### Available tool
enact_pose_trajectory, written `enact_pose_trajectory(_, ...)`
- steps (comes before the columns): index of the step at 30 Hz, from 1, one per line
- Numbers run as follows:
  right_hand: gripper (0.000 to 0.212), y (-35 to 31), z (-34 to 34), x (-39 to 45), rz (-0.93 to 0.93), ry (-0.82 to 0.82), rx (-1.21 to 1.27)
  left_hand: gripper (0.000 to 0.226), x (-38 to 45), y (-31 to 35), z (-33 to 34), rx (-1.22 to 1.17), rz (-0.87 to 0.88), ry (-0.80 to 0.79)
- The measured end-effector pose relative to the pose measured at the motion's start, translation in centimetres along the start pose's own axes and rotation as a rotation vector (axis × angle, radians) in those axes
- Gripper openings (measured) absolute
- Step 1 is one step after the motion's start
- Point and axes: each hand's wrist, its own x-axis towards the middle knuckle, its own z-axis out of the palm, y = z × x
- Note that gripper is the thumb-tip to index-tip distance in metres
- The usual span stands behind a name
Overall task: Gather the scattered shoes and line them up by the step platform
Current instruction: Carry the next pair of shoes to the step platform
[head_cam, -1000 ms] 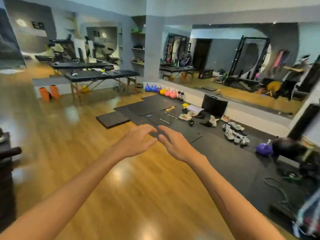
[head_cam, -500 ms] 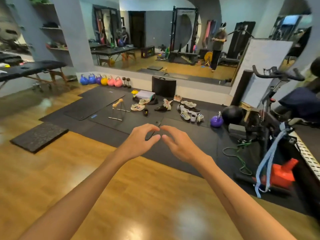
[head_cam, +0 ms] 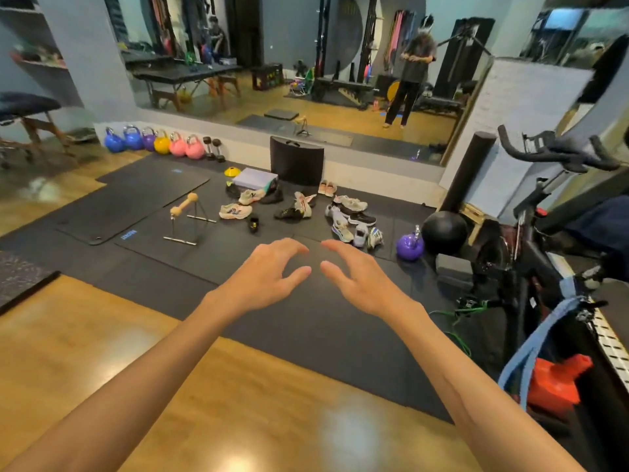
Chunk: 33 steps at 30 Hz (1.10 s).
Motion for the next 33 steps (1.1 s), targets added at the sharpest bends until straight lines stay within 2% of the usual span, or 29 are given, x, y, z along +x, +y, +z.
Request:
enact_pose_trajectory(4,0.052,5.1,0.4,9.2,0.048,0.021,0.045,0.04,9.4,-6.4,1.0,0.024,0.039,-0.011)
enact_pose_trajectory(7,0.053,8.7,1.0,16.5,0.079,0.011,0.037,0.04,16.8,-11.6,1.7,-0.043,0.051,0.019)
enact_pose_trajectory(12,0.056,14.4,0.2,28.4,0.117,-0.004,0.048,0.037,29.1,-18.2,2.2,-0.157,0.057,-0.019)
enact_pose_trajectory(17,0.06,21.2,-2.1,38.0,0.116,0.016,0.074,0.032,39.9,-21.8,3.3,-0.254,0.02,0.004)
enact_pose_trajectory(23,0.05,30.1,-4.1,47.2,0.055,-0.03,0.096,0.033,49.6,-24.7,7.2,-0.269,-0.097,0.013)
enact_pose_trajectory(26,0.043,33.9,-6.1,52.4,0.041,-0.056,0.189,0.032,54.5,-25.4,8.7,-0.333,-0.212,0.061)
enact_pose_trajectory(33,0.039,39.0,-9.3,64.7,-0.09,-0.165,0.228,0.019,63.7,-28.2,8.2,-0.335,-0.333,0.279)
